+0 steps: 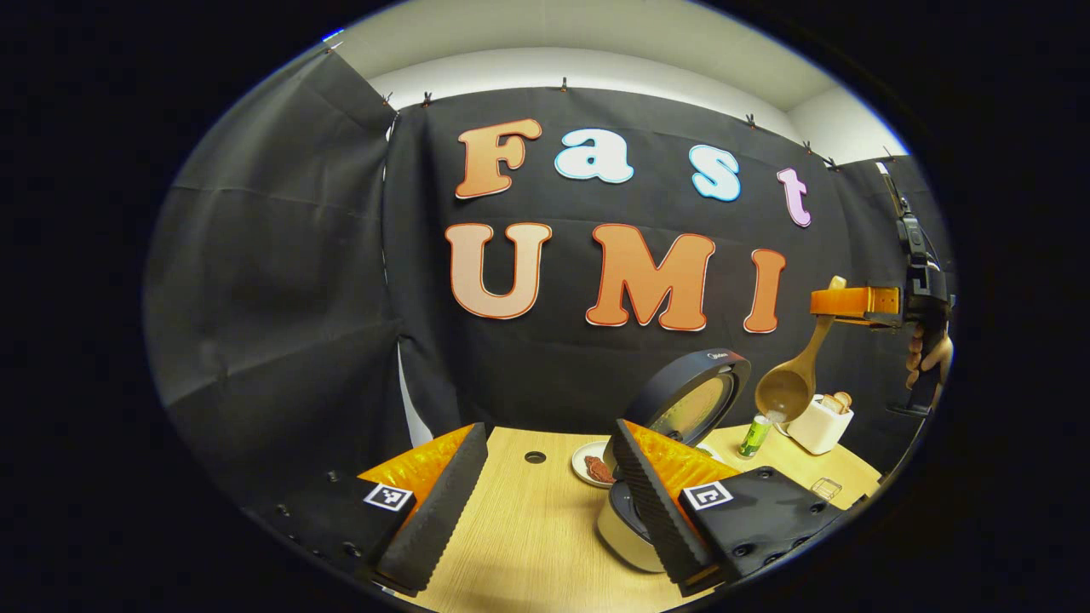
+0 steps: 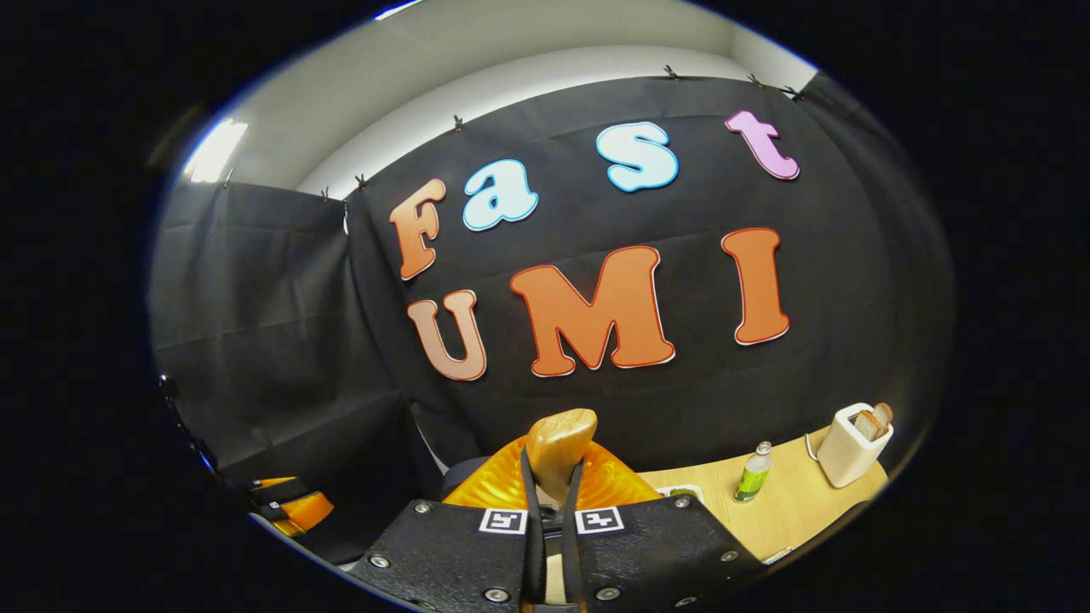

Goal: Close the left gripper, press the button to open the rice cooker; take a wooden spoon from the chopstick holder with the right hand, scoop a spoonful of rice and pour it into the rice cooker, then put the wooden spoon back into the chopstick holder.

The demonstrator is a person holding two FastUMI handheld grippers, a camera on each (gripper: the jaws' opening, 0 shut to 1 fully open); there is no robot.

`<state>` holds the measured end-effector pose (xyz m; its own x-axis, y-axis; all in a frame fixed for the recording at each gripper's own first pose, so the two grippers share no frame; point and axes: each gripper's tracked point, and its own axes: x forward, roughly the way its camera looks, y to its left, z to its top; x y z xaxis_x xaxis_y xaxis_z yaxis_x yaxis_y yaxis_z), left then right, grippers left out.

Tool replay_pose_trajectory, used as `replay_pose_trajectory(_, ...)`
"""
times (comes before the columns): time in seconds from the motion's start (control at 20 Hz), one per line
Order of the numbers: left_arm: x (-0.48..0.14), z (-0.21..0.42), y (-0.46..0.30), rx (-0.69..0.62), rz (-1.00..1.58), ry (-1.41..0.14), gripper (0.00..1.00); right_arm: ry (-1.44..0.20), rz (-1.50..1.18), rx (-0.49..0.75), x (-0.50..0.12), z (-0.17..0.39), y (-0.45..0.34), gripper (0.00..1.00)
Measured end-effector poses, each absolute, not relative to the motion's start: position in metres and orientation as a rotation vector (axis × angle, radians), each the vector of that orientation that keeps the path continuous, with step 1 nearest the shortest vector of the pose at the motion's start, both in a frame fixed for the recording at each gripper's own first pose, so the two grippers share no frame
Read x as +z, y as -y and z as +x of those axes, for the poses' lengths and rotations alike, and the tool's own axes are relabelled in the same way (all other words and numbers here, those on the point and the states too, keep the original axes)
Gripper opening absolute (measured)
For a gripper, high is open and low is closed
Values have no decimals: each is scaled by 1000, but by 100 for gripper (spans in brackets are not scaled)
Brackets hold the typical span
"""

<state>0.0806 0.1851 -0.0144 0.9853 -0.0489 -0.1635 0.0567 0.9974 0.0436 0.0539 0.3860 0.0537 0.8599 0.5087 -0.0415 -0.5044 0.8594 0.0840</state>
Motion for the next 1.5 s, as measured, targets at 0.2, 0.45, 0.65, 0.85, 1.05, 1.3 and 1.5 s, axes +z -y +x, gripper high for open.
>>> replay_pose_trajectory(0.2, -17, 78, -185, -51, 50, -167, 97, -53, 12, 545, 48, 52, -389, 6)
replay_pose_trajectory(0.45, -22, 77, -185, -56, 51, -179, 97, -56, -60, 572, 38, 41, -399, 7)
replay_pose_trajectory(0.65, -26, 78, -184, -52, 57, -184, 97, -70, -127, 578, 24, 38, -402, 7)
replay_pose_trajectory(0.85, -32, 77, -179, -55, 60, -195, 99, -101, -126, 571, 12, 39, -396, 7)
replay_pose_trajectory(1.05, -32, 77, -172, -63, 53, -195, 97, -109, -62, 545, 15, 43, -375, 6)
replay_pose_trajectory(1.3, -29, 78, -160, -75, 53, -189, 97, -112, 4, 477, 24, 46, -330, 7)
replay_pose_trajectory(1.5, -23, 81, -149, -84, 52, -177, 97, -101, 45, 400, 29, 48, -279, 7)
